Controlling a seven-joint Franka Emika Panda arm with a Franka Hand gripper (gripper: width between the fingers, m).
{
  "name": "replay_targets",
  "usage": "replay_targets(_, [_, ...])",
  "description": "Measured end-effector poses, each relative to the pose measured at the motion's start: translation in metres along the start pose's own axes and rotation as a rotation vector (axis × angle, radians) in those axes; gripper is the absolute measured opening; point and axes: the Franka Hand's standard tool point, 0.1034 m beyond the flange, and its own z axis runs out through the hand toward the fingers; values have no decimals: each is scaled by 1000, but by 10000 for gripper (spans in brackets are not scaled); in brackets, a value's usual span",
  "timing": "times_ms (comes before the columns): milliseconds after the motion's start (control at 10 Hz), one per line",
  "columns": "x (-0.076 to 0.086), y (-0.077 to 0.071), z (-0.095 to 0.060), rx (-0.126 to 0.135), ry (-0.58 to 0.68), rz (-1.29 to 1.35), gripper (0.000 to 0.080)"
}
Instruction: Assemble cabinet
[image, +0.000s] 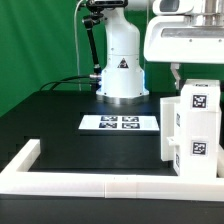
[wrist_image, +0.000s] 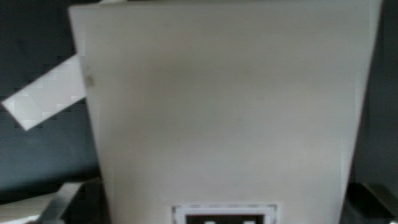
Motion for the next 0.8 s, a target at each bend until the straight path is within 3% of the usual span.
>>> replay_targets(200, [-1,-1,0,0,0,-15,556])
replay_targets(300, [-2,-3,0,0,0,-18,726])
replay_targets(400, [-3,-5,-2,1,-1,-20,776])
replay_targets(600, [-10,-9,-16,-9,-23,-28,796])
replay_targets(800, [-9,-9,-13,-6,-18,-29,797])
